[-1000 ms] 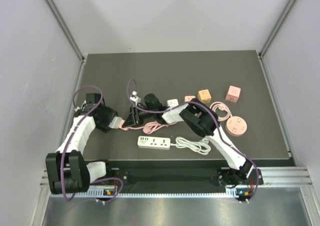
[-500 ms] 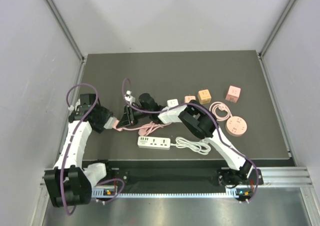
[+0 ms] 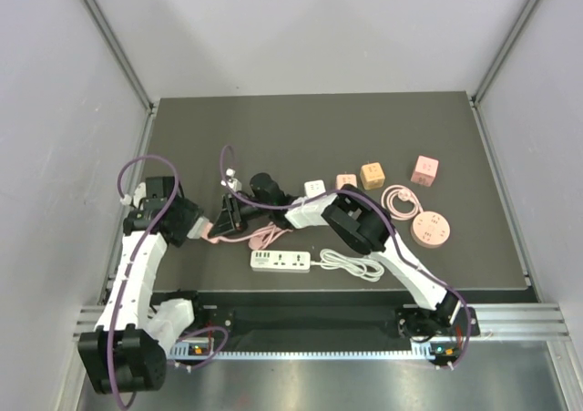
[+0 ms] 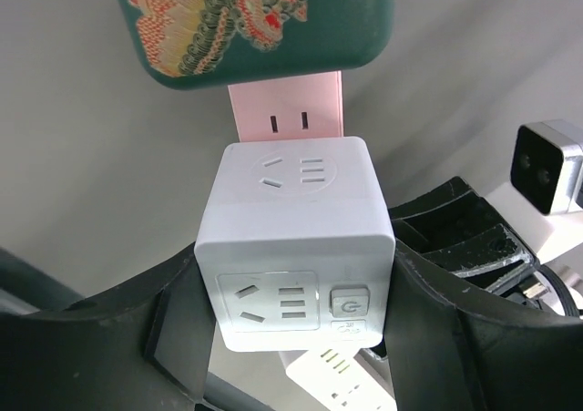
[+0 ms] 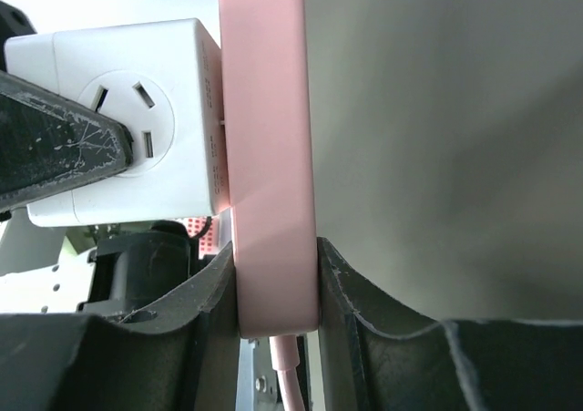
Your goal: Pull the plug off the socket
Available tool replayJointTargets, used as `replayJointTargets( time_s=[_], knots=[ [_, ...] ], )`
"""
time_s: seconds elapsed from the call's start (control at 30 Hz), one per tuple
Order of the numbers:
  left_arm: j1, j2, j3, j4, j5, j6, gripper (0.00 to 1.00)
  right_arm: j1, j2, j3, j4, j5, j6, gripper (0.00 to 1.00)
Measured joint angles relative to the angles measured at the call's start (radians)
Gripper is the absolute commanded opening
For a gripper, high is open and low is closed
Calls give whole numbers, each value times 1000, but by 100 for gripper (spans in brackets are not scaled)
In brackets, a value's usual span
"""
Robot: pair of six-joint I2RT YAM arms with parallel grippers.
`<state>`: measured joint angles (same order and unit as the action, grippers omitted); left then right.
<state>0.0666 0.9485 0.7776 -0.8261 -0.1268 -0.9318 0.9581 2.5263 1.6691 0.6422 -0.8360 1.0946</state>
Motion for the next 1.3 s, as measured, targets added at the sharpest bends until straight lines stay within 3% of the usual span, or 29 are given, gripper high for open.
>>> replayJointTargets(
  time_s=[0.2, 0.57, 0.77, 1.0, 1.3],
  knots=[
    [-16, -2, 3, -33, -49, -13, 0, 22, -12, 32, -116, 43, -100, 0],
    [-14, 156, 65, -26, -34, -50, 0, 27, -32, 88, -356, 167, -247, 0],
    [-14, 102, 56, -6, -10, -39, 0, 17, -37, 68, -304, 158, -216, 0],
    [-31, -113, -33, 82, 130, -29, 0, -7, 14, 43, -196, 142, -98, 0],
    [-31, -64, 117, -63, 6, 76, 0, -7, 13, 48, -208, 147, -132, 3]
  ],
)
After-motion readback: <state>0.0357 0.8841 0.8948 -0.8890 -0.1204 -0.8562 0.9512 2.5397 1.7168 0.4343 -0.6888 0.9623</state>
